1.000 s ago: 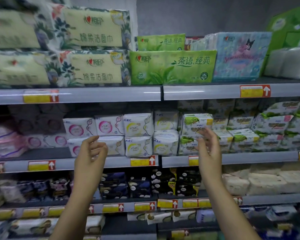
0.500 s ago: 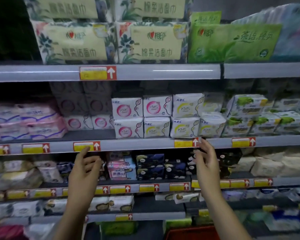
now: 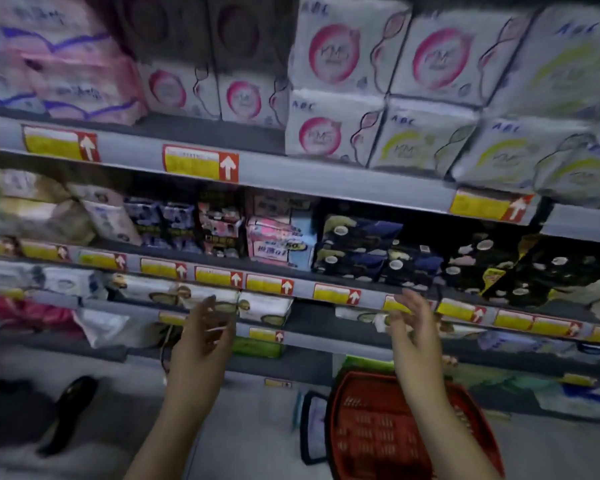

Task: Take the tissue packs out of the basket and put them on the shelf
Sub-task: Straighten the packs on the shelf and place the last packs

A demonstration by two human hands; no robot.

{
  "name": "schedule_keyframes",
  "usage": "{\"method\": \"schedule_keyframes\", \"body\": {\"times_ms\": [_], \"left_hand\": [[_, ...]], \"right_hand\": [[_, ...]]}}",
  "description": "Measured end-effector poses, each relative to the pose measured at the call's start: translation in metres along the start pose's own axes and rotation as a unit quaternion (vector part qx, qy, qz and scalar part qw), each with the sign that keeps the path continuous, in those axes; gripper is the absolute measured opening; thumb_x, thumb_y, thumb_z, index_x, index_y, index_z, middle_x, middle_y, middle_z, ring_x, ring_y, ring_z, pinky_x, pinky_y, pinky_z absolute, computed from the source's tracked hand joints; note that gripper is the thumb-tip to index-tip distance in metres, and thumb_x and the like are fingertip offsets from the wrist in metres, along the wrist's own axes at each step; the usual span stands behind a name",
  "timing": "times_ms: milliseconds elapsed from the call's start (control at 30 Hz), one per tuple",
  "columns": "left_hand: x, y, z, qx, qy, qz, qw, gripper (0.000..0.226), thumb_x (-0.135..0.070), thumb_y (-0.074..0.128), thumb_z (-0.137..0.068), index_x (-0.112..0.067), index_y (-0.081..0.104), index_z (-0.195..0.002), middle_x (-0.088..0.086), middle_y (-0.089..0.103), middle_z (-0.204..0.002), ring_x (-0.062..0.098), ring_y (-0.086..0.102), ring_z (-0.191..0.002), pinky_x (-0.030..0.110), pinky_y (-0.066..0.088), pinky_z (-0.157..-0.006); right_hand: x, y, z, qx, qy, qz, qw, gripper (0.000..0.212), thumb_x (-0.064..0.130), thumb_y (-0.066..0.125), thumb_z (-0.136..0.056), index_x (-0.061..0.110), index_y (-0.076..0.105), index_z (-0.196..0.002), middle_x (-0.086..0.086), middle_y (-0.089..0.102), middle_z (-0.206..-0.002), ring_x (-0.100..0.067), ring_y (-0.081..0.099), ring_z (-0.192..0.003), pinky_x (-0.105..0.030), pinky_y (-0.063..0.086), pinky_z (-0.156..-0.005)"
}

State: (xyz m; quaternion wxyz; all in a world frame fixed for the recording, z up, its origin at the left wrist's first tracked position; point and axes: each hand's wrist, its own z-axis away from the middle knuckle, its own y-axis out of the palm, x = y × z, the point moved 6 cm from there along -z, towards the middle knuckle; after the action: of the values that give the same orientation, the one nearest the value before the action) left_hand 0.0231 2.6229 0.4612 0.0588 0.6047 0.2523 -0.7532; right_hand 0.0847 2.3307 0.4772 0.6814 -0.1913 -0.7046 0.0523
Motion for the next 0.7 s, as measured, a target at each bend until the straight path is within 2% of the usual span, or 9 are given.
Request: {"method": "schedule_keyframes", "body": {"times_ms": [100, 200, 300, 367, 433, 467, 533, 600, 700], "left_hand": [[0.053, 0.014, -0.004, 0.005, -0.031, -0.029, 0.999, 0.04, -0.012, 0.054, -0.095, -0.027, 0.042, -0.13, -0.004, 0.063, -0.094, 0.006, 0.058, -0.08, 0.025, 0.047, -0.066], [0.104, 0.032, -0.012, 0.013, -0.059, -0.045, 0.997, 0.043, -0.01, 0.055, -0.094, -0.019, 0.044, -0.134, -0.005, 0.062, -0.095, 0.002, 0.056, -0.081, 0.016, 0.042, -0.064], [0.162, 0.052, -0.023, 0.005, -0.086, -0.049, 0.995, 0.044, -0.01, 0.057, -0.093, -0.016, 0.045, -0.135, -0.013, 0.058, -0.091, 0.002, 0.057, -0.087, 0.009, 0.037, -0.065], [0.201, 0.07, -0.03, 0.011, -0.097, -0.051, 0.994, 0.044, -0.01, 0.056, -0.093, -0.017, 0.046, -0.135, -0.015, 0.058, -0.09, 0.003, 0.058, -0.087, 0.01, 0.038, -0.064], [0.242, 0.091, -0.039, 0.028, -0.109, -0.048, 0.992, 0.044, -0.01, 0.054, -0.094, -0.02, 0.045, -0.135, -0.012, 0.058, -0.091, -0.001, 0.055, -0.083, 0.012, 0.039, -0.062], [0.264, 0.102, -0.042, 0.034, -0.115, -0.046, 0.992, 0.043, -0.01, 0.054, -0.094, -0.022, 0.044, -0.134, -0.011, 0.057, -0.092, 0.0, 0.055, -0.082, 0.013, 0.04, -0.061], [0.307, 0.119, -0.046, 0.038, -0.124, -0.047, 0.991, 0.041, -0.011, 0.053, -0.095, -0.029, 0.043, -0.13, -0.011, 0.057, -0.092, 0.0, 0.055, -0.082, 0.016, 0.041, -0.062], [0.354, 0.131, -0.047, 0.046, -0.14, -0.059, 0.987, 0.04, -0.012, 0.053, -0.095, -0.033, 0.041, -0.126, -0.009, 0.058, -0.095, 0.003, 0.057, -0.085, 0.019, 0.042, -0.064], [0.425, 0.147, -0.038, 0.056, -0.184, -0.083, 0.978, 0.042, -0.009, 0.054, -0.093, -0.026, 0.045, -0.131, 0.0, 0.061, -0.101, 0.016, 0.06, -0.092, 0.029, 0.046, -0.073]], "right_hand": [[-0.051, 0.03, 0.002, 0.03, 0.039, 0.003, 0.999, 0.031, 0.02, 0.047, -0.097, 0.03, 0.045, -0.127, 0.025, 0.047, -0.117, -0.013, 0.051, -0.114, -0.033, 0.045, -0.092], [-0.107, 0.058, 0.013, 0.048, 0.068, 0.016, 0.996, 0.032, 0.014, 0.047, -0.097, 0.027, 0.046, -0.126, 0.014, 0.052, -0.121, -0.013, 0.051, -0.113, -0.02, 0.042, -0.085], [-0.167, 0.085, 0.024, 0.063, 0.08, 0.044, 0.994, 0.035, 0.006, 0.047, -0.095, 0.025, 0.046, -0.125, 0.003, 0.052, -0.125, -0.01, 0.053, -0.107, -0.013, 0.044, -0.087], [-0.208, 0.104, 0.031, 0.068, 0.09, 0.068, 0.991, 0.039, 0.002, 0.049, -0.093, 0.02, 0.047, -0.127, -0.001, 0.053, -0.124, -0.009, 0.054, -0.104, -0.003, 0.039, -0.082], [-0.251, 0.125, 0.038, 0.08, 0.102, 0.081, 0.988, 0.041, -0.001, 0.05, -0.091, 0.014, 0.047, -0.129, -0.002, 0.053, -0.122, -0.008, 0.054, -0.108, -0.008, 0.039, -0.086], [-0.272, 0.137, 0.043, 0.09, 0.11, 0.078, 0.987, 0.042, -0.003, 0.05, -0.09, 0.012, 0.047, -0.13, -0.001, 0.054, -0.12, 0.001, 0.054, -0.107, -0.007, 0.039, -0.086], [-0.313, 0.165, 0.054, 0.119, 0.127, 0.062, 0.983, 0.043, -0.004, 0.049, -0.091, 0.016, 0.046, -0.129, 0.003, 0.052, -0.118, 0.013, 0.051, -0.1, 0.0, 0.037, -0.078], [-0.35, 0.199, 0.07, 0.158, 0.147, 0.065, 0.974, 0.042, 0.001, 0.05, -0.093, 0.027, 0.042, -0.125, 0.01, 0.05, -0.116, 0.007, 0.051, -0.101, 0.0, 0.039, -0.074], [-0.408, 0.25, 0.095, 0.202, 0.205, 0.058, 0.956, 0.042, 0.007, 0.048, -0.096, 0.031, 0.038, -0.129, 0.01, 0.046, -0.118, -0.003, 0.049, -0.11, -0.005, 0.04, -0.077]]}}
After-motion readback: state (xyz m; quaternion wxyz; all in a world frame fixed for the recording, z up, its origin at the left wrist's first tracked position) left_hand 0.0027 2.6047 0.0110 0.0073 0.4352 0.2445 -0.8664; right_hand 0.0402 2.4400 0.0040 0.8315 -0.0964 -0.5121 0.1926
